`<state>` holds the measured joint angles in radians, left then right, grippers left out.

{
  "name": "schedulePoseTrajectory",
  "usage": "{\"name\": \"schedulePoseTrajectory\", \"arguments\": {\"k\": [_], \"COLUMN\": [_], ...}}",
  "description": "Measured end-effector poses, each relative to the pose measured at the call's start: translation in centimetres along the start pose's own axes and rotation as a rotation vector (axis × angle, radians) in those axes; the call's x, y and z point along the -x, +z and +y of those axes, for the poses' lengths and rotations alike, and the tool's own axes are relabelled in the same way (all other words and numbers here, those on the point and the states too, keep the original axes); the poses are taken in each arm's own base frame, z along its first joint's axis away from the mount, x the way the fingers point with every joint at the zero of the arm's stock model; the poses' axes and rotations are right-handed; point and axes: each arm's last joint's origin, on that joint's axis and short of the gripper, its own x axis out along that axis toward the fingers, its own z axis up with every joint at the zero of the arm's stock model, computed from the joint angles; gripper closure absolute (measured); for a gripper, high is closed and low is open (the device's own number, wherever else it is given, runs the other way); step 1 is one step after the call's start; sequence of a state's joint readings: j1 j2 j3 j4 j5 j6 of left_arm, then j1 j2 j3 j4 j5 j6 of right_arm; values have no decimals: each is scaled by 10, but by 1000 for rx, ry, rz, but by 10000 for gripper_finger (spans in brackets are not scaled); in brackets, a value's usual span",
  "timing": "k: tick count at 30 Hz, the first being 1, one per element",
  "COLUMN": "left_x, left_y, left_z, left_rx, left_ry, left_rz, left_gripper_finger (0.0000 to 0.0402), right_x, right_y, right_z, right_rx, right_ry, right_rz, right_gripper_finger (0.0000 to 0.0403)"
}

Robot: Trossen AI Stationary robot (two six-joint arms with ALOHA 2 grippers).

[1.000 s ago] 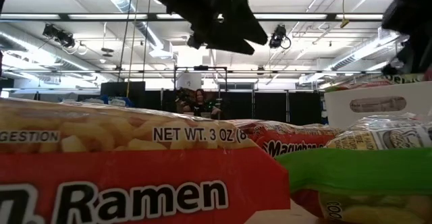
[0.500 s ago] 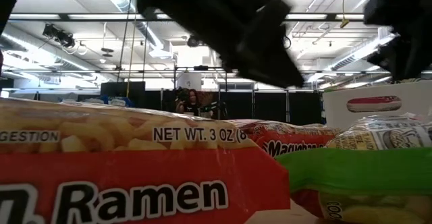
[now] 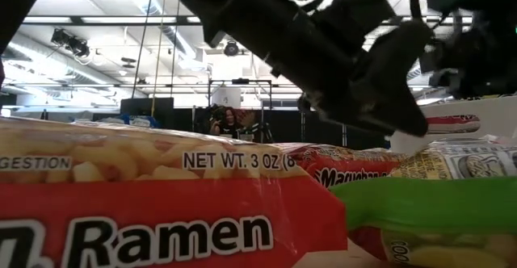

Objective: Sort Maruchan noodles
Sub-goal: Put the green noodle pack into the middle right white bin

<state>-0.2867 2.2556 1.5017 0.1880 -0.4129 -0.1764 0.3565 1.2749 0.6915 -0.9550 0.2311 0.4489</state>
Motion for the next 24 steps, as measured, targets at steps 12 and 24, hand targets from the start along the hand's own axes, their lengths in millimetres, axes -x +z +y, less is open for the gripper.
{"name": "schedulePoseTrajectory", "arguments": {"k": [12, 24], "left_x": [-19, -17], "left_y": [-24, -22], "left_z": [-17, -19], "left_rx": [26, -50], "left_ry": [-45, -56], "left_rz": [-83, -97], "left_gripper_finger": [159, 159], "right_x": [-31, -21], "right_y": [29, 34], "right_z": [30, 36], "right_rx": [36, 204], "right_ry": [247, 356], "right_rz": [-89, -208], "right_gripper_finger": [306, 320]}}
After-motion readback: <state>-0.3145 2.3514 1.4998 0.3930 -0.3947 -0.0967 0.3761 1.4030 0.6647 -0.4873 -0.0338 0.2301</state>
